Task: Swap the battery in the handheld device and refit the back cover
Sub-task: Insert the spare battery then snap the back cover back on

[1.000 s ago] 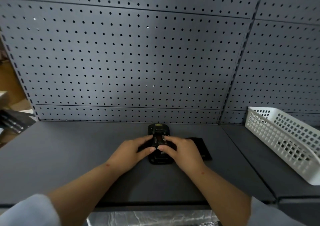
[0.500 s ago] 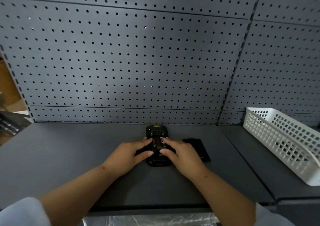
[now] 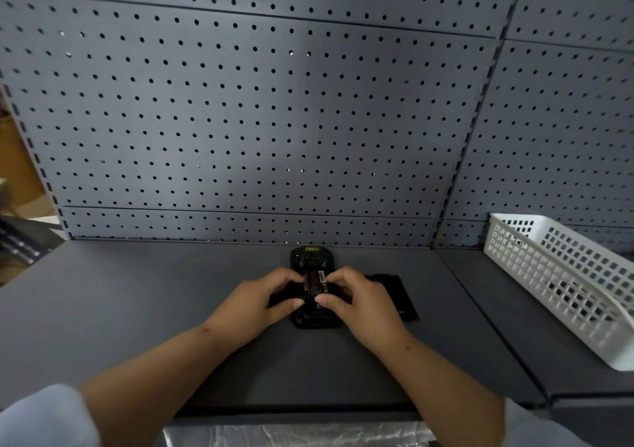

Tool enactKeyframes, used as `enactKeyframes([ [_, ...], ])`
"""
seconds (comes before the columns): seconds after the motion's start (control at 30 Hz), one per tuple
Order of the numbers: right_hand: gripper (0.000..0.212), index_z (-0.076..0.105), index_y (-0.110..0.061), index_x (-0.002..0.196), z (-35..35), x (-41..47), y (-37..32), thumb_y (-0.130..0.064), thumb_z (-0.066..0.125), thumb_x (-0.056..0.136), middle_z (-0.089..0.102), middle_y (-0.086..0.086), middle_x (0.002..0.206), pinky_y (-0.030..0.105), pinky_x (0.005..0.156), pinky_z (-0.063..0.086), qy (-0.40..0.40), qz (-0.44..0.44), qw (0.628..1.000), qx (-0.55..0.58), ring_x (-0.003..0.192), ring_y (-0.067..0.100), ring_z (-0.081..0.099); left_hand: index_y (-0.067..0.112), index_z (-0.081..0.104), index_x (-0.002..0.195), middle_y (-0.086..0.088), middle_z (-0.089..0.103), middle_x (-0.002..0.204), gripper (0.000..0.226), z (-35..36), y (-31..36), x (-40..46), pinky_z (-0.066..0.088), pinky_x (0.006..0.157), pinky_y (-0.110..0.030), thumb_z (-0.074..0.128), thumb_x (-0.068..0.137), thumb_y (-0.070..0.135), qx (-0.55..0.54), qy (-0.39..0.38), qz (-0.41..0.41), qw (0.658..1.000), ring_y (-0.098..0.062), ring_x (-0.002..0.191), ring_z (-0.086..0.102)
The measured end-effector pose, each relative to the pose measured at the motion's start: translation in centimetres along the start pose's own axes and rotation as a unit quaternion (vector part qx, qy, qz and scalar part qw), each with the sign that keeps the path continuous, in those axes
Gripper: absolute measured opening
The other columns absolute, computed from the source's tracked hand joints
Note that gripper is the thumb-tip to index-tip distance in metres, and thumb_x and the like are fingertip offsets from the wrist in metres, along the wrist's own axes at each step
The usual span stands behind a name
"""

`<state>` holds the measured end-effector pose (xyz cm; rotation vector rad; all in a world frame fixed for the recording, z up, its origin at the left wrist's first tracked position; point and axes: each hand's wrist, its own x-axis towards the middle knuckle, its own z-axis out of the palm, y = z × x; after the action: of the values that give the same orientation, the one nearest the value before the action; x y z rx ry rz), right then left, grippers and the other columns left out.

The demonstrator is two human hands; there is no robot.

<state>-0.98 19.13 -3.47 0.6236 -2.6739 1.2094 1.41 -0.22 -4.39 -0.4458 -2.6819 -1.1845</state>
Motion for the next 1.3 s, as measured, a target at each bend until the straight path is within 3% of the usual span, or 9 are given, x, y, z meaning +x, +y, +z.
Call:
enactKeyframes([
  [0.17, 0.031, 0.063, -0.015, 0.107, 0.0, 0.0, 0.1, -0.029, 0.069, 0.08, 0.069, 0.002, 0.114, 0.022, 0.091, 0.048, 0.003, -0.008, 1.0, 0.016, 0.107, 0.01, 0.062, 0.048, 0.052, 0.093, 0.017, 0.065, 0.106, 0.028, 0.1, -0.2, 0.1, 0.042, 0.085, -0.006, 0.064, 0.081, 0.026, 0.002, 0.011, 0.019, 1.0, 0.008, 0.102, 0.056],
  [0.43, 0.027, 0.067, -0.014, 0.1, 0.1, 0.1, 0.2, -0.028, 0.072, 0.078, 0.072, 0.003, 0.104, 0.035, 0.089, 0.052, 0.002, 0.001, 1.0, 0.031, 0.096, 0.014, 0.065, 0.041, 0.064, 0.088, 0.04, 0.06, 0.1, 0.026, 0.3, -0.7, 0.3, 0.036, 0.087, -0.001, 0.068, 0.077, 0.018, -0.066, 0.01, -0.004, 0.998, 0.013, 0.1, 0.056],
  [0.57, 0.026, 0.07, -0.008, 0.098, 0.2, 0.2, 0.4, -0.024, 0.072, 0.078, 0.067, 0.004, 0.107, 0.022, 0.088, 0.047, 0.006, -0.006, 1.0, 0.028, 0.099, 0.013, 0.061, 0.043, 0.067, 0.085, 0.045, 0.06, 0.094, 0.026, 0.4, -0.9, 0.4, 0.035, 0.088, 0.001, 0.069, 0.076, 0.019, -0.069, 0.012, -0.015, 0.997, 0.015, 0.102, 0.054],
  [0.67, 0.024, 0.071, -0.006, 0.091, 0.3, 0.3, 0.2, -0.028, 0.065, 0.084, 0.057, 0.0, 0.095, 0.011, 0.077, 0.038, -0.002, -0.022, 1.0, -0.009, 0.091, 0.01, 0.054, 0.033, 0.07, 0.087, 0.029, 0.061, 0.11, 0.013, 0.3, -0.6, 0.3, 0.033, 0.089, 0.001, 0.06, 0.084, 0.027, -0.037, 0.005, -0.006, 0.999, 0.018, 0.111, 0.046],
  [0.8, 0.04, 0.068, 0.001, 0.082, 0.4, 0.3, 0.3, -0.033, 0.05, 0.093, 0.06, 0.009, 0.096, 0.025, 0.082, 0.044, -0.005, -0.026, 0.999, -0.041, 0.088, 0.017, 0.058, 0.023, 0.07, 0.087, 0.014, 0.062, 0.118, 0.023, 0.4, -0.4, 0.1, 0.033, 0.086, 0.002, 0.051, 0.087, 0.036, 0.001, -0.001, 0.008, 1.0, 0.018, 0.113, 0.043],
  [0.93, 0.04, 0.069, 0.001, 0.08, 0.2, 0.1, -0.1, -0.033, 0.05, 0.093, 0.061, 0.011, 0.096, 0.027, 0.082, 0.045, -0.011, -0.05, 0.996, -0.074, 0.087, 0.019, 0.059, 0.032, 0.066, 0.079, 0.008, 0.068, 0.106, 0.045, 0.5, -0.3, -0.1, 0.035, 0.091, -0.005, 0.038, 0.077, 0.067, 0.005, 0.012, 0.037, 0.999, 0.018, 0.107, 0.048],
  [1.13, 0.036, 0.062, -0.02, 0.12, -4.5, 1.7, -0.7, -0.038, 0.053, 0.09, 0.059, 0.005, 0.125, 0.027, 0.096, 0.039, -0.098, -0.033, 0.99, -0.092, 0.116, 0.015, 0.053, 0.055, 0.055, 0.083, 0.013, 0.057, 0.115, 0.033, 0.4, -0.4, -0.1, 0.039, 0.095, -0.016, 0.039, 0.066, 0.079, 0.021, 0.018, 0.038, 0.999, 0.005, 0.106, 0.052],
  [1.2, 0.057, 0.042, -0.025, 0.137, -7.0, 2.7, 0.7, -0.046, 0.057, 0.086, 0.039, 0.003, 0.148, 0.032, 0.11, 0.028, -0.161, 0.044, 0.974, -0.156, 0.136, 0.018, 0.035, 0.05, 0.051, 0.093, 0.013, 0.049, 0.118, 0.039, 0.3, 0.0, -0.3, 0.038, 0.095, -0.017, 0.046, 0.064, 0.075, 0.037, -0.003, 0.022, 0.999, 0.002, 0.108, 0.049],
  [1.3, 0.093, 0.015, -0.028, 0.148, -9.3, 3.6, 2.9, -0.058, 0.064, 0.074, 0.008, 0.002, 0.16, 0.042, 0.119, 0.012, -0.3, 0.164, 0.904, -0.255, 0.146, 0.022, 0.009, 0.037, 0.042, 0.114, 0.012, 0.043, 0.12, 0.077, 0.1, 0.3, -0.3, 0.038, 0.093, -0.019, 0.046, 0.053, 0.084, 0.055, -0.02, 0.002, 0.998, -0.002, 0.109, 0.045],
])
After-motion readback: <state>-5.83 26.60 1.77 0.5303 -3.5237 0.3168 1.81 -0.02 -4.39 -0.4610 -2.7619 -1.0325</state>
